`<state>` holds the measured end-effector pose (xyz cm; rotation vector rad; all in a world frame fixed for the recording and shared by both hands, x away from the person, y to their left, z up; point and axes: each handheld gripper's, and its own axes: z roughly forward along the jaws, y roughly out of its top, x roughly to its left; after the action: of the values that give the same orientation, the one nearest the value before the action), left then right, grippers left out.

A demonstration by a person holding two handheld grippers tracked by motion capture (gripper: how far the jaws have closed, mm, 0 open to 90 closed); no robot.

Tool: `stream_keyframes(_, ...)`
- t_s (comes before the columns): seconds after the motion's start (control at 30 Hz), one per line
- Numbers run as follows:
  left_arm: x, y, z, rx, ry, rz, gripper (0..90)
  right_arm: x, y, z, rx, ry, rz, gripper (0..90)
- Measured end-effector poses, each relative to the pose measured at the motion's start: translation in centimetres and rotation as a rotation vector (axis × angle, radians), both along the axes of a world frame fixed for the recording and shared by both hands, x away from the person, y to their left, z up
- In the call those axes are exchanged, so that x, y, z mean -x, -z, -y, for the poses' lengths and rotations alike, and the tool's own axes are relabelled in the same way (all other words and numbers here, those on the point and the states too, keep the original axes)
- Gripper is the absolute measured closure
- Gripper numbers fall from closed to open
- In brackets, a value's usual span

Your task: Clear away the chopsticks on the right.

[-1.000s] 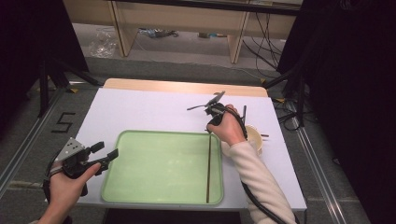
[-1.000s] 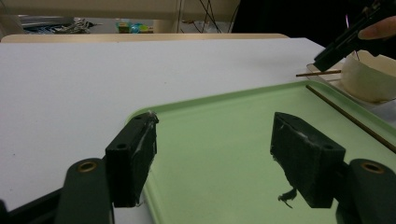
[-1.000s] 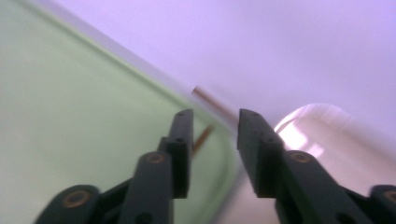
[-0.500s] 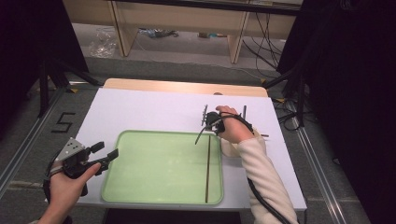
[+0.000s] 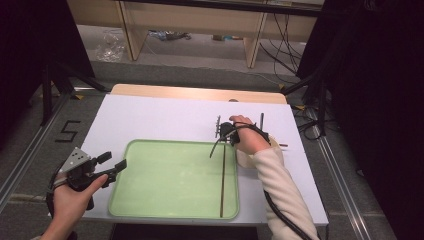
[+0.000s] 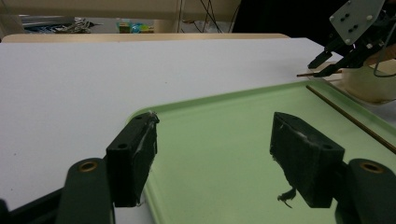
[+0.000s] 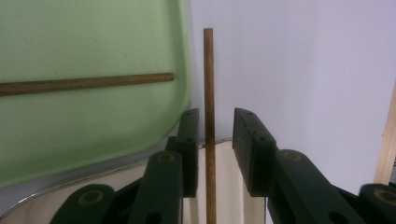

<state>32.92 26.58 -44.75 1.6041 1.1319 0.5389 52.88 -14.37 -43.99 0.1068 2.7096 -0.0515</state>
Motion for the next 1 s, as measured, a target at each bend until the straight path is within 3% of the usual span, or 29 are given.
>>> stream_keyframes(0.23,0.0,0.0,0.0,-0.001,-0.001,0.000,31.7,-0.2,0.1,0.1,-0.001,-0.009,0.007,73.6)
stream_keyframes(0.3,0.0,0.0,0.0,-0.001,0.000,0.000,31.7,0.0,0.2,0.0,0.003,0.019,0.004,73.7)
stream_keyframes(0.53,0.0,0.0,0.0,-0.001,0.000,-0.001,31.8,-0.3,0.5,-0.1,0.009,-0.010,0.003,74.7)
stream_keyframes(0.6,0.0,0.0,0.0,-0.001,0.000,-0.001,31.8,-0.1,0.7,-0.3,0.012,0.016,0.004,75.5)
stream_keyframes(0.63,0.0,0.0,0.0,-0.002,0.000,-0.001,31.8,-0.3,0.8,-0.3,0.010,-0.013,0.006,76.0)
stream_keyframes(0.67,0.0,0.0,0.0,-0.002,-0.001,-0.001,31.7,-0.1,0.8,-0.4,0.007,0.013,0.000,76.2)
stream_keyframes(0.73,0.0,0.0,0.0,0.001,-0.001,0.000,31.8,-0.3,1.0,-0.4,0.019,-0.017,0.004,77.6)
stream_keyframes(1.0,0.0,0.0,0.0,0.000,-0.001,-0.001,31.8,-0.3,1.2,-0.4,0.024,-0.014,0.009,85.7)
